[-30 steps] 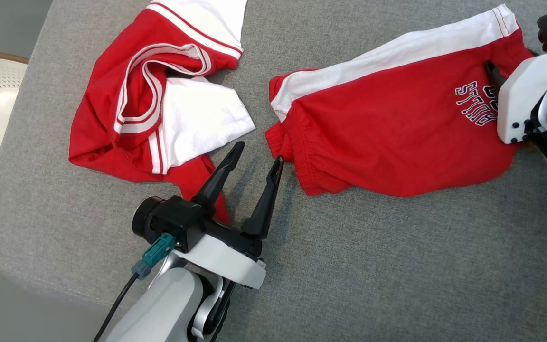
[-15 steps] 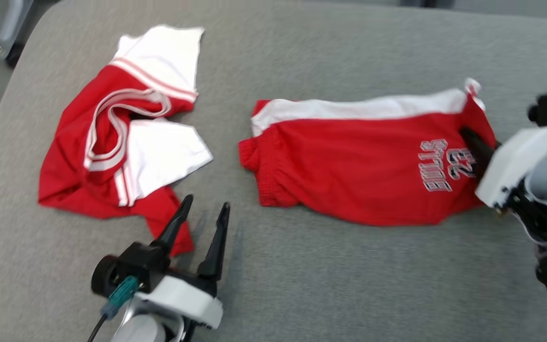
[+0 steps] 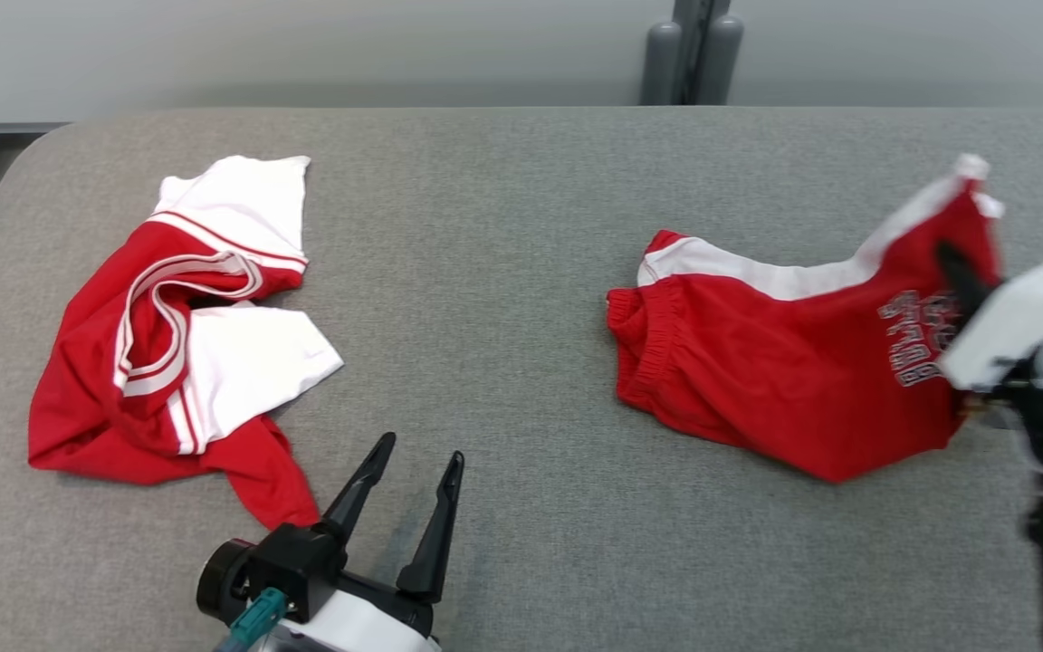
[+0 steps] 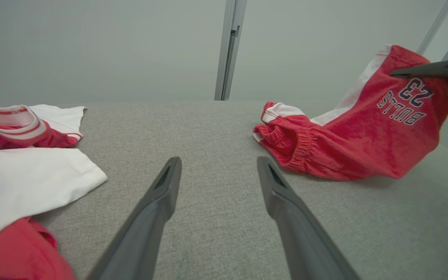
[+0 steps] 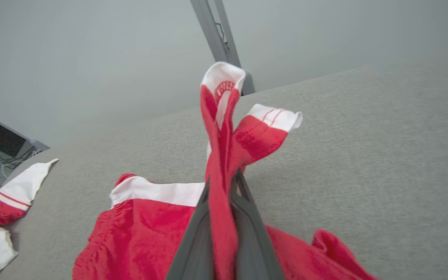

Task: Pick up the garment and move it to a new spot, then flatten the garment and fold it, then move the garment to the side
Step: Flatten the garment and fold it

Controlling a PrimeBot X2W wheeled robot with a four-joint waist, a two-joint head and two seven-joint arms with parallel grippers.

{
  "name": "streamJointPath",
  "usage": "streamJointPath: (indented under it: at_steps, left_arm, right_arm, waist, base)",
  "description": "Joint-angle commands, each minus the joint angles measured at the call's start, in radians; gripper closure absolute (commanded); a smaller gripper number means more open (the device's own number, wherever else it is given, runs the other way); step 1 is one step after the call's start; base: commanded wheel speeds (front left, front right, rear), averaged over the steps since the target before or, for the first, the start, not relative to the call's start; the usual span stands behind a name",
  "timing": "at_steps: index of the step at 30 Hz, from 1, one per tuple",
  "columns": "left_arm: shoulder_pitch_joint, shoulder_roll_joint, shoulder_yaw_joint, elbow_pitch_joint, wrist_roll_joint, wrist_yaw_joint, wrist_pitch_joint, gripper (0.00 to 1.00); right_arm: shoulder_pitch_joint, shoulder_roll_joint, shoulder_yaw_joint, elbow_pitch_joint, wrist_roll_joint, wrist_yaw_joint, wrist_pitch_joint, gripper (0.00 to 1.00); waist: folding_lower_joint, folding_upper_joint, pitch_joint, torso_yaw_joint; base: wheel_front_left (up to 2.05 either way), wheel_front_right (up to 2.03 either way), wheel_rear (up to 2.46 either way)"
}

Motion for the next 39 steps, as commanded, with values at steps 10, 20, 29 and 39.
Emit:
streamJointPath:
  at_steps: [10,20,29,39]
  left_arm:
    - [-0.029,-0.016,-0.032,0.034,0.007,-0.02,0.0,0.0]
    - [-0.015,-0.02,-0.027,0.081,-0.006,-0.018,-0.002,0.0]
    - [0.081,-0.002,0.019,0.068,-0.034,0.023,-0.004,0.0]
    - [0.196,0.006,0.059,0.017,-0.036,0.065,-0.004,0.0]
  right_arm:
    - [-0.026,0.135,0.234,0.031,0.074,0.001,-0.064,1.0]
    - [-0.06,0.133,0.446,0.21,0.16,0.001,-0.272,0.0]
    - [0.083,0.097,0.419,0.008,0.026,0.001,-0.397,0.0]
    - [0.392,-0.015,0.158,-0.167,-0.166,0.001,-0.545,0.0]
  waist:
    - [0.0,0.0,0.023,0.065]
    - [0.0,0.0,-0.001,0.089]
    - [0.0,0.0,-0.094,0.022]
    - [0.0,0.0,-0.166,-0.011]
  base:
    - [0.0,0.0,0.0]
    - [0.0,0.0,0.0]
    - [0.0,0.0,0.0]
    - [0.0,0.0,0.0]
